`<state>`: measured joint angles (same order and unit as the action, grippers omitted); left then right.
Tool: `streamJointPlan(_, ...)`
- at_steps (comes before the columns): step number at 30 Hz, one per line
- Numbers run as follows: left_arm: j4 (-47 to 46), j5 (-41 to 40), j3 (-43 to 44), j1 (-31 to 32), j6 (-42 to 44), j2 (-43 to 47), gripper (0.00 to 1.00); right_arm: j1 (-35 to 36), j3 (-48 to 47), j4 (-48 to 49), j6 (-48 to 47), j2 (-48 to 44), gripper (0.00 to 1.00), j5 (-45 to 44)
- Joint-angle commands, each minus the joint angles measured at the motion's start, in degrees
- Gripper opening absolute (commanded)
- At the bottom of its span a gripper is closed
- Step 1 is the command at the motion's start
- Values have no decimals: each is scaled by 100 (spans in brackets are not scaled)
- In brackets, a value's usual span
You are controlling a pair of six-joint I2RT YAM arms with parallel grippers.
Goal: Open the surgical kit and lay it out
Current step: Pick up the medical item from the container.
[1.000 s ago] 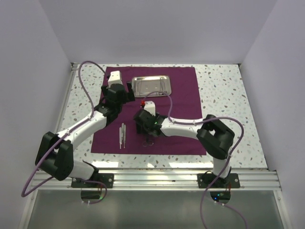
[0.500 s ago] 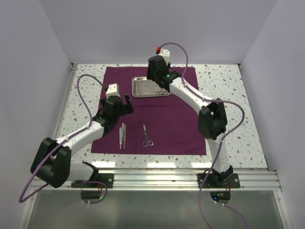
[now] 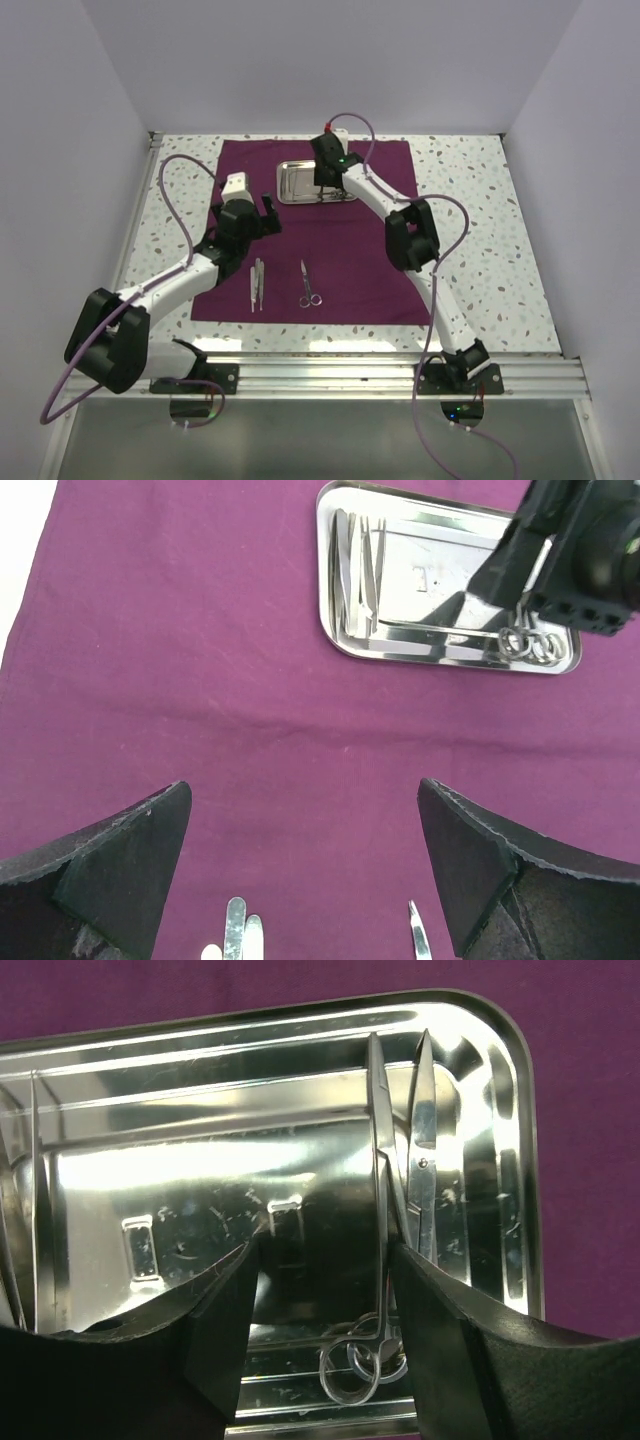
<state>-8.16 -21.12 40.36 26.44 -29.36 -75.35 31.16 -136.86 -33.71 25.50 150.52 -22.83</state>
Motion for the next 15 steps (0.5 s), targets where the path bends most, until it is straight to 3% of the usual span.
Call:
streamJointPlan(1,-352,-32,69,11,45,-94,99,-101,-228,-13,-62,-75,60,-11)
streamJointPlan(15,-432,21,121,11,106,-305,100,-207,142,5,-1,126,56,112)
